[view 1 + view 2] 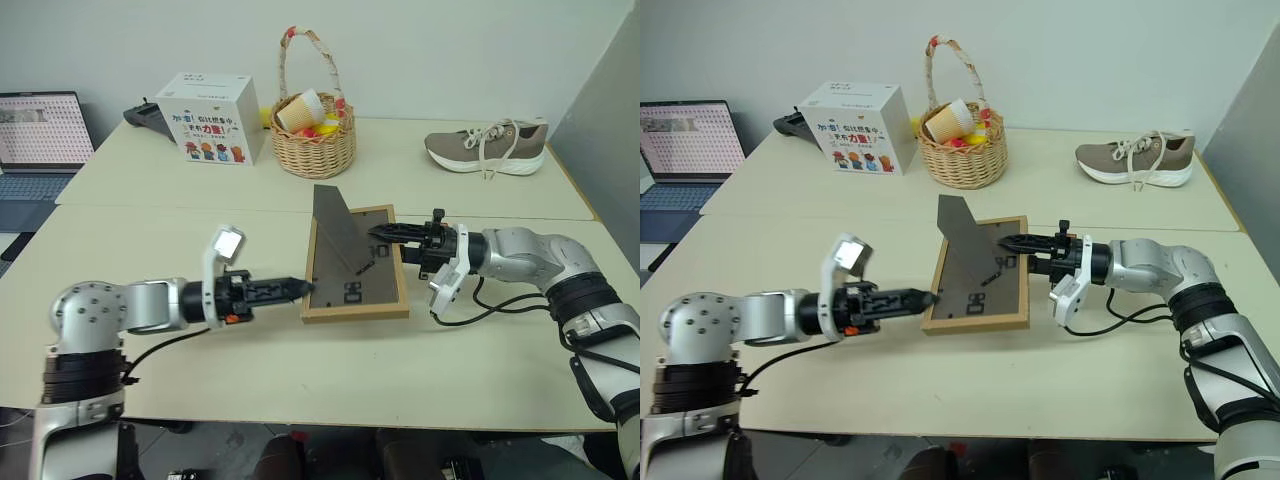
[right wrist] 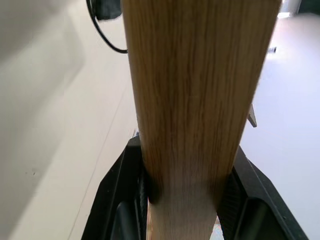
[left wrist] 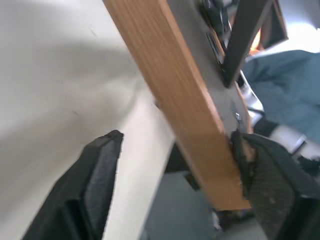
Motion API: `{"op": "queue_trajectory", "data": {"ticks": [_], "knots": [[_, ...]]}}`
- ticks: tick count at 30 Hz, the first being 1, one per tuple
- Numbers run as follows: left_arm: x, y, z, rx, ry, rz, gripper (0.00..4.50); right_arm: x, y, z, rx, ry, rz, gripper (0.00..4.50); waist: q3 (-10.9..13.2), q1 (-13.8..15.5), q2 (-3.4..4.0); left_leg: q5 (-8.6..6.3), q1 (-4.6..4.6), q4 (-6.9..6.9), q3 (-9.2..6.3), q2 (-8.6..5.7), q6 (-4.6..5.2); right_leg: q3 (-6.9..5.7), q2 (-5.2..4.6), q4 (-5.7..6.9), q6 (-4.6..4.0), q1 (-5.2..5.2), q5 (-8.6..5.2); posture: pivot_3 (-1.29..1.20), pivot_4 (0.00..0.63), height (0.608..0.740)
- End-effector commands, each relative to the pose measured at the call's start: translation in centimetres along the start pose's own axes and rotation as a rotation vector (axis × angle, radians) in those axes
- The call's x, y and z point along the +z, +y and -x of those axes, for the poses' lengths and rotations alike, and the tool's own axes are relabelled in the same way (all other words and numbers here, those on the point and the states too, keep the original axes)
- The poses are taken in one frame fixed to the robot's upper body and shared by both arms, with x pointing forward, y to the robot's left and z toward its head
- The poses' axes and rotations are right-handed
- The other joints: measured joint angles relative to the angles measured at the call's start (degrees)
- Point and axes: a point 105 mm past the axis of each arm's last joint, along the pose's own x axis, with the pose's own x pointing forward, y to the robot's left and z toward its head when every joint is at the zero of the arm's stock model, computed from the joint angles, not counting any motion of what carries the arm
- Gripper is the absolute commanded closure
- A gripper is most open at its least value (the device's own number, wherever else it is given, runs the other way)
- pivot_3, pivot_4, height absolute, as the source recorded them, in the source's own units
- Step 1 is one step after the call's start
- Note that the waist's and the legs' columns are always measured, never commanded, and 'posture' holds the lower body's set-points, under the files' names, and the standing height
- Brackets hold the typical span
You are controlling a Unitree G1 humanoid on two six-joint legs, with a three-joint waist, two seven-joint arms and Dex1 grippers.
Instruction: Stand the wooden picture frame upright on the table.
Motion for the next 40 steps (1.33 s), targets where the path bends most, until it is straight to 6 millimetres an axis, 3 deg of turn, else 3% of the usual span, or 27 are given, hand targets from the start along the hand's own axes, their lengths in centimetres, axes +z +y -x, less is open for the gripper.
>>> {"op": "queue_trajectory", "data": {"ticks": [1,7,10,14,20,22,25,31,33,35,37,40], "knots": [[1.2,1.0,1.9,0.219,-0.115,-0.215,0.0,-2.4,-1.5,-1.1,-0.138,0.137,-0.507,3.14,0.0,-0.1,0.0,-0.01,0.04,0.01,-0.04,0.07,0.01,0.0,-0.02,-0.02,0.0,0.08,0.0,0.0,0.15,0.74],[1.0,-0.1,1.3,0.424,-0.183,-0.602,0.0,-1.7,0.8,-3.6,-0.018,0.003,-1.39,3.15,0.0,0.6,0.0,-0.08,0.03,0.02,-0.19,0.21,0.14,-0.07,-0.11,-0.07,0.0,0.21,0.0,0.0,0.15,0.74],[0.3,-0.5,0.8,0.437,-0.183,-0.706,0.0,-1.8,3.0,-4.4,0.068,-0.012,-1.609,3.15,0.0,1.1,0.01,-0.12,0.05,0.03,-0.18,0.12,0.2,-0.07,-0.14,-0.12,0.0,0.26,0.0,0.0,0.15,0.74],[0.0,0.1,1.1,0.466,-0.198,-0.726,0.0,-2.7,4.7,-4.9,0.083,0.023,-1.742,3.15,0.0,1.6,0.01,-0.13,0.09,0.02,-0.13,-0.03,0.24,-0.09,-0.06,-0.19,0.0,0.31,0.0,0.0,0.15,0.74],[-0.7,1.0,1.5,0.478,-0.182,-0.713,0.0,-2.5,6.4,-4.9,0.137,0.047,-1.801,3.15,0.0,1.7,0.01,-0.15,0.06,-0.01,-0.09,-0.01,0.25,-0.15,-0.04,-0.23,0.0,0.27,0.0,0.0,0.15,0.74],[-0.6,1.4,1.6,0.484,-0.18,-0.712,0.0,-2.6,6.5,-4.9,0.123,0.058,-1.787,2.45,0.0,1.7,0.01,-0.15,0.07,-0.01,-0.09,-0.01,0.25,-0.16,-0.04,-0.21,0.0,0.27,0.0,0.0,0.15,0.74],[0.4,1.8,1.6,0.485,-0.196,-0.707,0.0,-2.8,6.3,-4.0,0.096,0.078,-1.757,1.81,0.0,1.7,0.01,-0.14,0.08,-0.01,-0.1,-0.02,0.25,-0.2,-0.01,-0.18,0.0,0.27,0.0,0.0,0.15,0.74],[1.8,2.5,2.1,0.484,-0.144,-0.724,0.0,-2.9,6.6,1.3,0.088,0.232,-1.618,0.42,0.0,2.1,0.01,-0.15,-0.01,0.0,-0.13,-0.02,0.25,-0.33,0.01,-0.25,0.01,0.29,-0.01,0.0,0.15,0.74],[1.9,2.5,2.4,0.469,-0.102,-0.726,0.0,-2.7,5.7,3.1,0.072,0.293,-1.543,0.05,0.0,1.9,0.01,-0.15,0.0,0.0,-0.12,-0.03,0.26,-0.31,-0.01,-0.26,0.02,0.29,-0.01,0.0,0.15,0.74],[2.0,2.2,3.0,0.441,-0.019,-0.735,0.0,-1.7,3.1,4.7,0.055,0.316,-1.477,0.05,0.0,1.6,0.02,-0.15,0.0,-0.01,-0.11,-0.03,0.26,-0.29,0.02,-0.24,0.02,0.25,-0.01,0.0,0.15,0.74],[2.2,1.9,3.5,0.418,0.03,-0.735,0.0,-0.4,0.8,5.0,0.033,0.298,-1.475,0.05,0.1,1.4,0.05,-0.15,-0.1,-0.03,-0.09,-0.06,0.25,-0.25,0.1,-0.12,0.01,0.03,-0.01,0.0,0.15,0.74],[2.6,1.7,3.8,0.389,0.063,-0.736,0.0,0.9,-0.3,4.9,0.002,0.295,-1.505,0.05,0.1,0.9,0.07,-0.15,-0.02,-0.1,-0.1,-0.01,0.26,-0.18,0.21,-0.01,0.0,-0.04,-0.02,0.0,0.15,0.74]]}}
